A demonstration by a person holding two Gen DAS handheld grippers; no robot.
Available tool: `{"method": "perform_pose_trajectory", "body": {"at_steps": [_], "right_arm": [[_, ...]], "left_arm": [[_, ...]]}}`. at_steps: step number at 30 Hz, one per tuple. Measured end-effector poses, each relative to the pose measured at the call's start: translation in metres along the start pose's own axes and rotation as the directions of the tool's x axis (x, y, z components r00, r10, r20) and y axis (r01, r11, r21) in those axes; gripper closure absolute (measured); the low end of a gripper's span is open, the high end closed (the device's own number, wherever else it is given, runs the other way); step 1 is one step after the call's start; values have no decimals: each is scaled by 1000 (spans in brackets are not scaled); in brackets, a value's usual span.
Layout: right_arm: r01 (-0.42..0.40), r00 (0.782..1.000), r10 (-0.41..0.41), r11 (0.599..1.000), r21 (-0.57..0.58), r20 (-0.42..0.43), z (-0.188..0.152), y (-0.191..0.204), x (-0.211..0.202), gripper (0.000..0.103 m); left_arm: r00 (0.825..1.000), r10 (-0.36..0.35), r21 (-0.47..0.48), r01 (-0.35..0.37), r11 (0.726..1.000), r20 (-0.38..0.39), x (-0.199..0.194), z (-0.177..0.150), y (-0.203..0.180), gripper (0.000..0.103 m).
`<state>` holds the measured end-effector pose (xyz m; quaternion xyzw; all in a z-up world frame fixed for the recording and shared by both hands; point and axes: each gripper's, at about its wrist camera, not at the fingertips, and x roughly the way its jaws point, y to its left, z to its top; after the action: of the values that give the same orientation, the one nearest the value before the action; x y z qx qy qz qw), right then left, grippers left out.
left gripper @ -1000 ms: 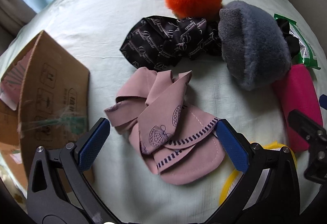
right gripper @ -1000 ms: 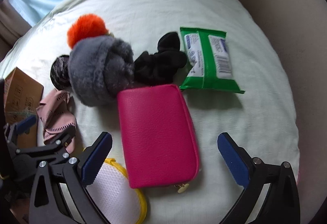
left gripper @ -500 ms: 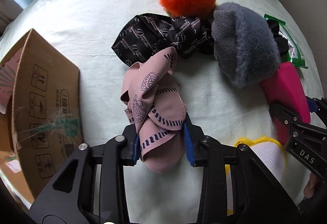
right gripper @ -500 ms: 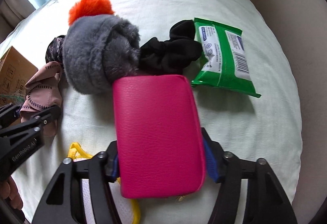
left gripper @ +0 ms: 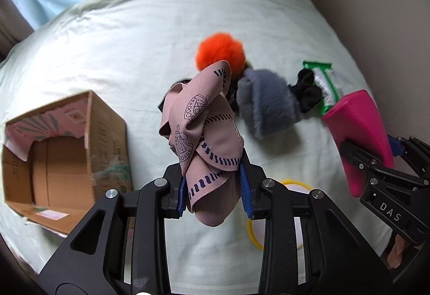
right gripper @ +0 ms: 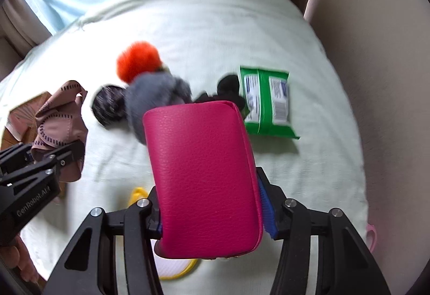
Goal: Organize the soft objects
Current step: 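Lift the sandals and wallet and carry both toward the cardboard box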
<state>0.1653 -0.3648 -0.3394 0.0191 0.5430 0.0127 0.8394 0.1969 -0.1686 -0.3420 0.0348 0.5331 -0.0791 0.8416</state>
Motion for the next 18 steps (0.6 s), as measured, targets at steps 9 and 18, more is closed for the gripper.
{"method": "perform_pose_trajectory", "body": {"at_steps": [9,18], "right_arm": [[-26,994,25,1000,9,102,16,46,-93,54],[-66,976,71,997,-33,207,33,130,-181,54]], "left_arm": [[994,-6,-71,14,997,105,-103,13,33,75],[984,19,-134,5,991,178,-196,11,129,75]]}}
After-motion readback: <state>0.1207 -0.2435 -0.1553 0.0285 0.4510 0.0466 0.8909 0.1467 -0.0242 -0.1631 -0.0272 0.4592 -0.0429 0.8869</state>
